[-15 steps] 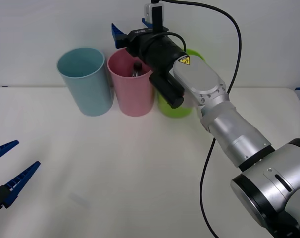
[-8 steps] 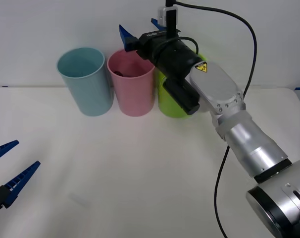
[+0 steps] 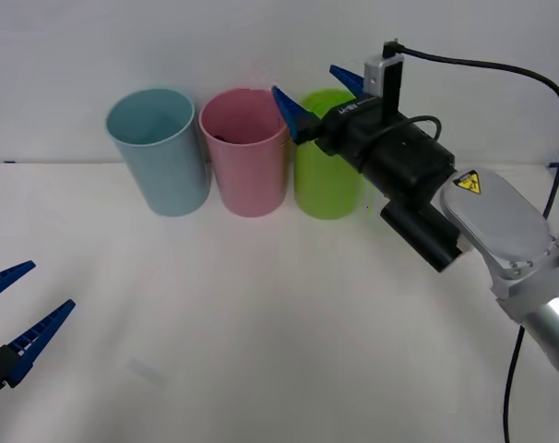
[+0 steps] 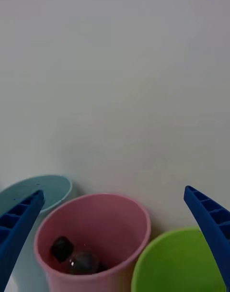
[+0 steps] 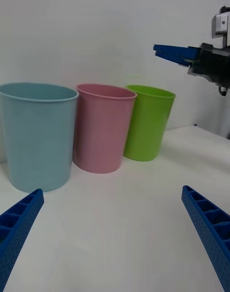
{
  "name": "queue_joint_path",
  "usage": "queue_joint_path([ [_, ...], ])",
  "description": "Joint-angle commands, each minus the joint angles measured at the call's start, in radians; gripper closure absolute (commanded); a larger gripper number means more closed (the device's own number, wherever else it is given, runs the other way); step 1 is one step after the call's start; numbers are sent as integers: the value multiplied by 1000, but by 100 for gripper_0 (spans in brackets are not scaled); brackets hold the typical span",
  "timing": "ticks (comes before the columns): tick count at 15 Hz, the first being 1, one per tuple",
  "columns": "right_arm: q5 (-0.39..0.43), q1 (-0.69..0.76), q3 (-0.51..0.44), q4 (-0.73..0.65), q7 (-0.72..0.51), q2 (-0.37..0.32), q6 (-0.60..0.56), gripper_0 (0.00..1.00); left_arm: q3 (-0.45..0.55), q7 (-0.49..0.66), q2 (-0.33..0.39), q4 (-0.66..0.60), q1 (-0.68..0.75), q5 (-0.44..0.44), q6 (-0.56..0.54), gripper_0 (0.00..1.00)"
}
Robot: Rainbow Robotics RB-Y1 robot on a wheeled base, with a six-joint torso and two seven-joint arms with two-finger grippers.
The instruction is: Grasp the object on the table and drop it into the matching bin: aluminum can to the light blue bin, PET bottle to the pink bin.
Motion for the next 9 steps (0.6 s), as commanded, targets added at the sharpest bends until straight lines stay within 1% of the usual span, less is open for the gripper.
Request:
queue_joint_path([
  [1, -28, 135, -15, -136, 6, -104, -3, 0, 0, 0, 0, 0, 0, 0, 0, 0],
  [3, -43, 236, -54, -216, 16, -156, -21, 0, 0, 0, 0, 0, 0, 0, 0, 0],
  [9, -75, 515, -265, -324, 77, -173, -224, 0, 0, 0, 0, 0, 0, 0, 0, 0],
])
